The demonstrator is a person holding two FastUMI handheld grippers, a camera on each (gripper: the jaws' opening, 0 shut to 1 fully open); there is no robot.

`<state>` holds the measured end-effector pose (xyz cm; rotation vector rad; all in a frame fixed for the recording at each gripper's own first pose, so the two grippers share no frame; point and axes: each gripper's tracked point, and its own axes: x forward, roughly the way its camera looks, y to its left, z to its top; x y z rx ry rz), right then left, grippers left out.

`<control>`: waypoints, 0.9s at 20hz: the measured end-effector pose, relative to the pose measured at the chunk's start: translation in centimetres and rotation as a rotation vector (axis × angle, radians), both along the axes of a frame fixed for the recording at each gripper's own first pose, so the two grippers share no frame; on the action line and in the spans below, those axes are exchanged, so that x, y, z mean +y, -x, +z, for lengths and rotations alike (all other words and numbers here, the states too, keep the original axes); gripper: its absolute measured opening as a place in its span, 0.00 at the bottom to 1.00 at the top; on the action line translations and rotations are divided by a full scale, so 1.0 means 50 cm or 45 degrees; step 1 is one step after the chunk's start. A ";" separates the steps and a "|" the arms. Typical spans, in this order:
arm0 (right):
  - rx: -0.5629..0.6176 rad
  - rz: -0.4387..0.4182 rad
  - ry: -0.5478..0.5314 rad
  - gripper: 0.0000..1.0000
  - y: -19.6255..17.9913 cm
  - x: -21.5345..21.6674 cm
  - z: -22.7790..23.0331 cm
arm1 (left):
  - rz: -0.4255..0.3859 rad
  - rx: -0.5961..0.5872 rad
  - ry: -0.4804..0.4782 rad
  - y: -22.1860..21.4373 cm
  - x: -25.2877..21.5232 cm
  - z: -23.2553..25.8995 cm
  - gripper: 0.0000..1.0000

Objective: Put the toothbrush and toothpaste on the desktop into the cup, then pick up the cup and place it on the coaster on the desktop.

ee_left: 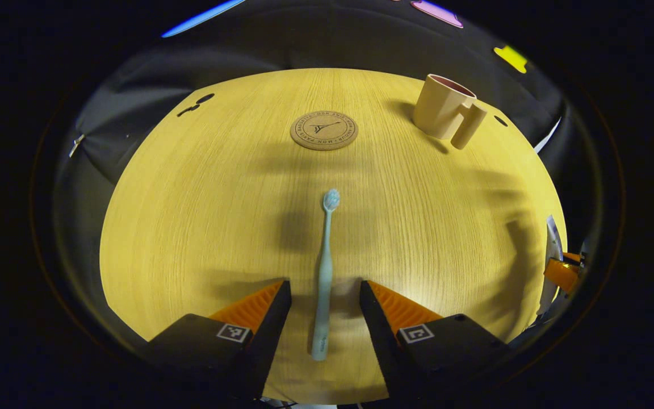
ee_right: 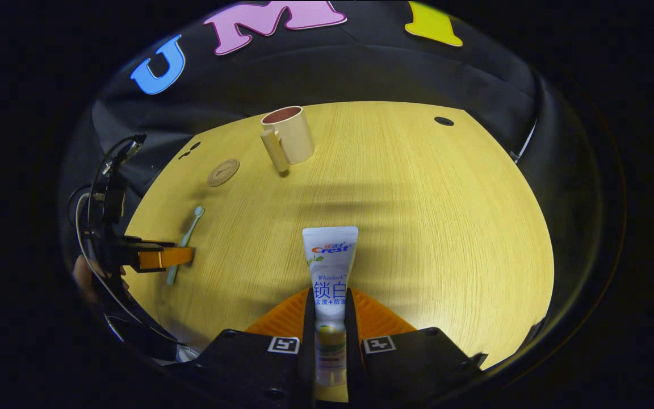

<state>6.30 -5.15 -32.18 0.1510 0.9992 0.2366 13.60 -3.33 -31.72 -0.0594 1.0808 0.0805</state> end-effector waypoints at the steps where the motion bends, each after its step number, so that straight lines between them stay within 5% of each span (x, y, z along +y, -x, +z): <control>1: 0.000 0.011 -0.011 0.26 -0.001 0.003 0.000 | -0.008 0.014 -0.001 0.004 0.000 0.002 0.79; 5: 0.023 0.084 -0.012 0.26 0.010 0.012 -0.007 | -0.121 0.091 -0.008 0.003 -0.005 -0.003 0.63; 10: 0.014 0.106 -0.015 0.26 0.021 0.039 0.010 | -0.124 0.130 0.022 0.000 0.002 -0.001 0.19; 18: -0.071 0.069 -0.005 0.25 -0.010 0.041 0.060 | -0.135 0.081 0.022 0.001 0.000 0.002 0.07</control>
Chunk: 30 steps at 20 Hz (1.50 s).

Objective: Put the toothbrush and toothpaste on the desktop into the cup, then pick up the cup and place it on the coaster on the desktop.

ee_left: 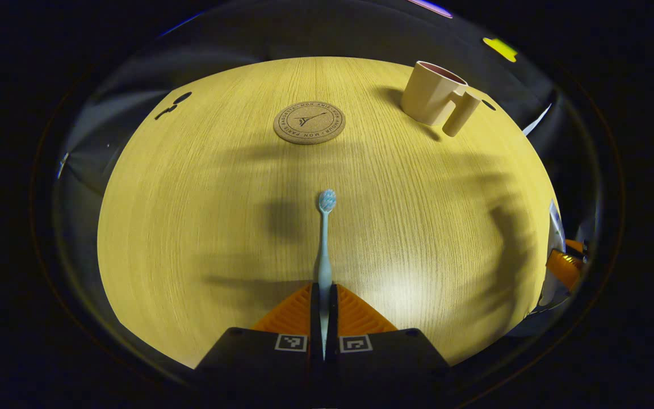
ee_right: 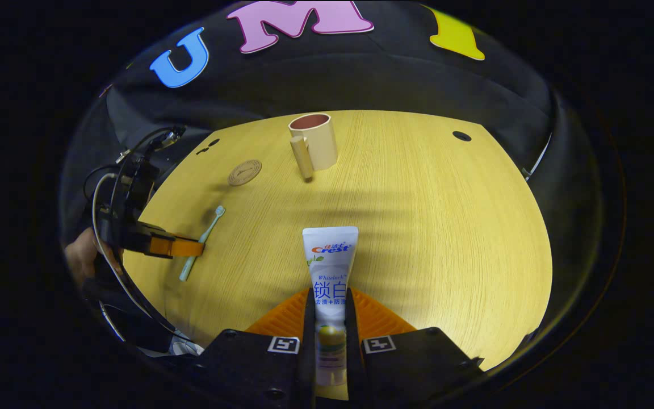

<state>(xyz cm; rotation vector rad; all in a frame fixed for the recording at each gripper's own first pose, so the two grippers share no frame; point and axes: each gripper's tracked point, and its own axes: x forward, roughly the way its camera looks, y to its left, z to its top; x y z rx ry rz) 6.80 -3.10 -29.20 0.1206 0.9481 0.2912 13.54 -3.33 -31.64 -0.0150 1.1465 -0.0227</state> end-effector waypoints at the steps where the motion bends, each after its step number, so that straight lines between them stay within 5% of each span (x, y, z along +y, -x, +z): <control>1: -0.015 -0.005 -0.002 0.26 -0.009 0.003 0.009 | 0.005 -0.012 0.006 0.001 0.000 -0.001 0.06; 18: -0.483 0.051 -0.084 0.25 -0.283 0.119 0.208 | 0.103 -0.344 0.122 0.003 -0.017 0.125 0.07; 30: -0.766 -0.159 -0.170 0.25 -0.543 0.147 0.252 | 0.035 -0.570 0.138 -0.019 -0.054 0.178 0.06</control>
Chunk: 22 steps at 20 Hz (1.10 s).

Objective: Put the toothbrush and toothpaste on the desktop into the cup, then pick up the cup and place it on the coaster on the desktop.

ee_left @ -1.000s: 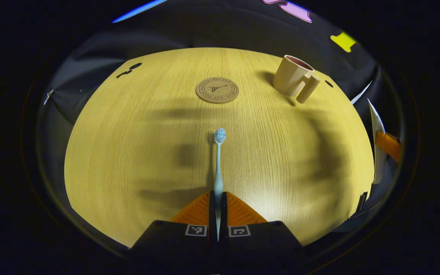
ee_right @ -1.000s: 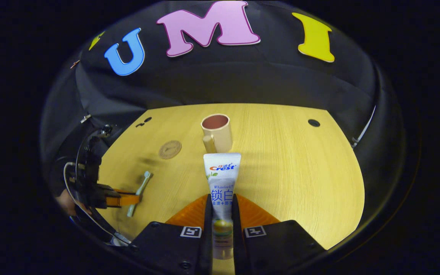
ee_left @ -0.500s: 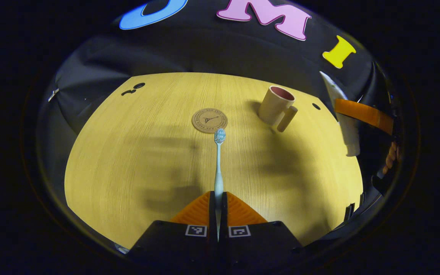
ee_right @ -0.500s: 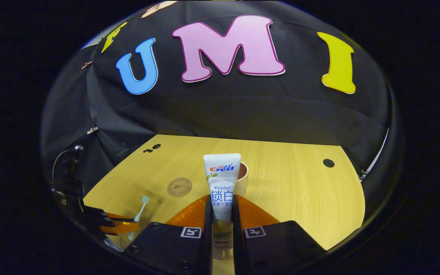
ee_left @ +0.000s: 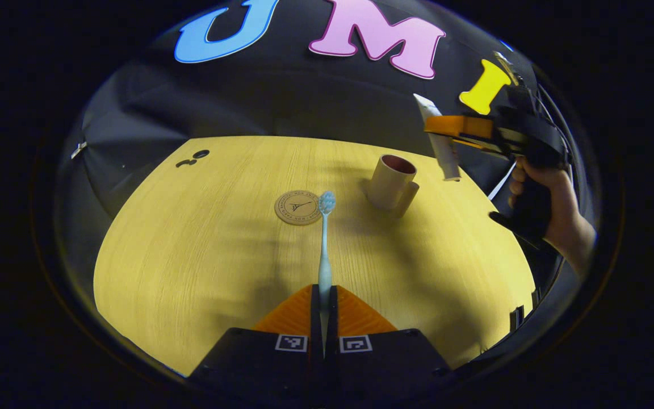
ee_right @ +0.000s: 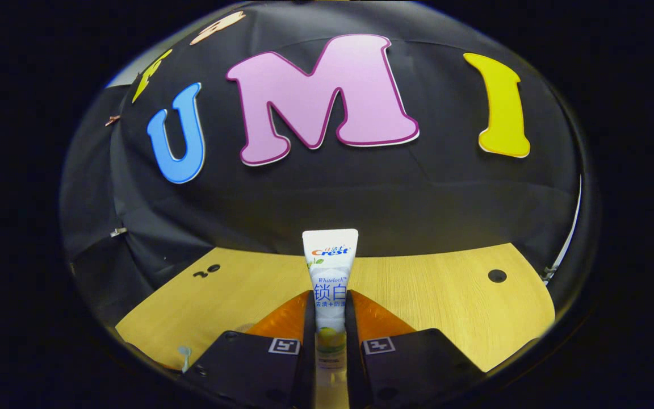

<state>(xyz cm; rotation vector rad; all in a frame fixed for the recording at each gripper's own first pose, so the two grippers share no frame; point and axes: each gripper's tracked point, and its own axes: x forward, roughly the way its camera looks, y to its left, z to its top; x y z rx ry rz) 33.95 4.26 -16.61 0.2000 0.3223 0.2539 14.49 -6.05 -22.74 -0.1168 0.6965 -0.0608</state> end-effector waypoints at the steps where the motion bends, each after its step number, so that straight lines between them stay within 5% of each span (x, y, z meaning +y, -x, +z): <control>1: -0.022 -0.016 -0.002 0.25 -0.016 0.001 -0.002 | -0.007 -0.003 -0.018 0.001 0.000 -0.003 0.06; 10: -0.159 -0.124 0.036 0.25 -0.124 0.006 -0.043 | -0.085 -0.052 0.012 -0.026 -0.063 -0.002 0.06; 19: -0.124 -0.115 0.079 0.27 -0.131 0.040 -0.123 | -0.171 -0.153 0.014 -0.044 -0.103 0.058 0.11; 22: -0.100 -0.108 0.083 0.34 -0.117 0.038 -0.143 | -0.175 -0.188 0.039 -0.051 -0.113 0.078 0.06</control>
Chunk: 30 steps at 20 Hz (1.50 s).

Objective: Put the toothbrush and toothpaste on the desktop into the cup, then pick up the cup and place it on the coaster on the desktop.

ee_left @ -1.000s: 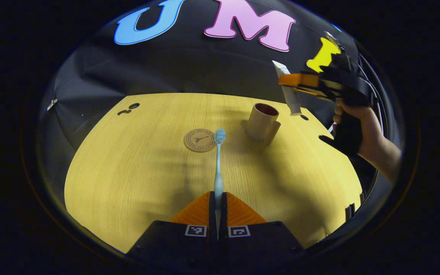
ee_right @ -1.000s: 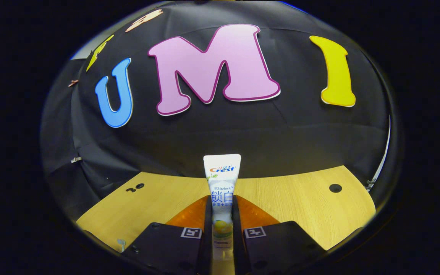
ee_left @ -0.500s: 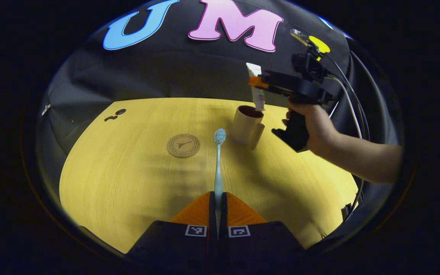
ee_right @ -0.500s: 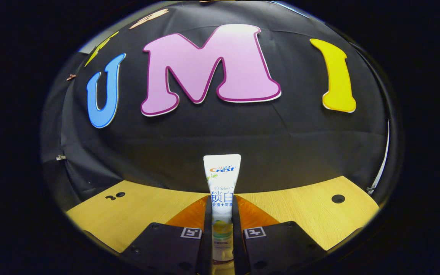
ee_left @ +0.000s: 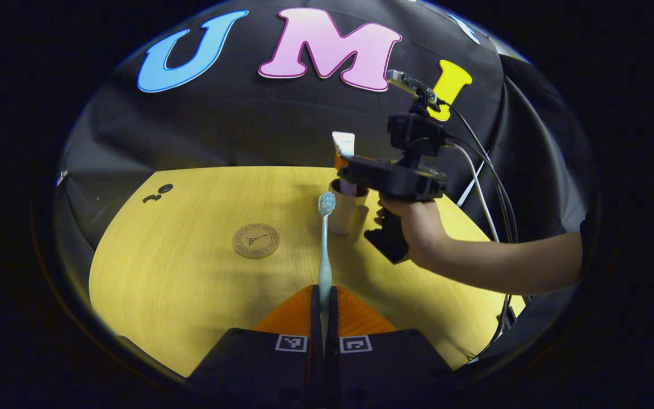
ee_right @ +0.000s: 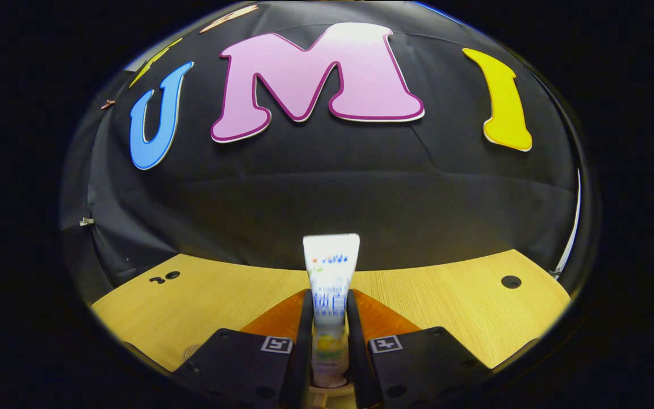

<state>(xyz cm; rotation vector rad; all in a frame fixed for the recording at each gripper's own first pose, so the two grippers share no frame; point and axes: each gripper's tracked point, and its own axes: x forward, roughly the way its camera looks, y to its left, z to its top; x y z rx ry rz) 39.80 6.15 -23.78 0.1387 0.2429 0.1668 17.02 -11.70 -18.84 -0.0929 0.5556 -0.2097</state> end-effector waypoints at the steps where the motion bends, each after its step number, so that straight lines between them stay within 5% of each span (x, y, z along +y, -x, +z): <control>1: 0.004 0.003 0.003 0.40 0.003 0.000 -0.007 | -0.001 -0.009 0.006 -0.002 -0.002 0.006 0.06; 3: 0.016 0.002 0.005 0.54 0.014 -0.007 -0.012 | -0.006 -0.027 0.017 -0.006 -0.010 0.019 0.06; 6: 0.020 -0.018 -0.009 0.91 0.033 -0.046 0.001 | -0.015 -0.082 0.045 -0.024 -0.027 0.059 0.06; 8: 0.015 -0.053 0.000 0.98 0.053 -0.094 0.012 | -0.031 -0.160 0.066 -0.052 -0.042 0.111 0.06; 16: 0.117 -0.216 0.005 0.98 0.163 -0.306 -0.007 | -0.064 -0.544 0.134 -0.262 -0.111 0.302 0.06; 21: 0.210 -0.238 0.018 0.98 0.203 -0.362 -0.053 | -0.091 -0.647 0.166 -0.396 -0.167 0.294 0.06; 30: 0.278 -0.170 -0.004 0.98 0.233 -0.377 -0.057 | 0.039 -0.715 0.183 -0.527 -0.139 0.202 0.06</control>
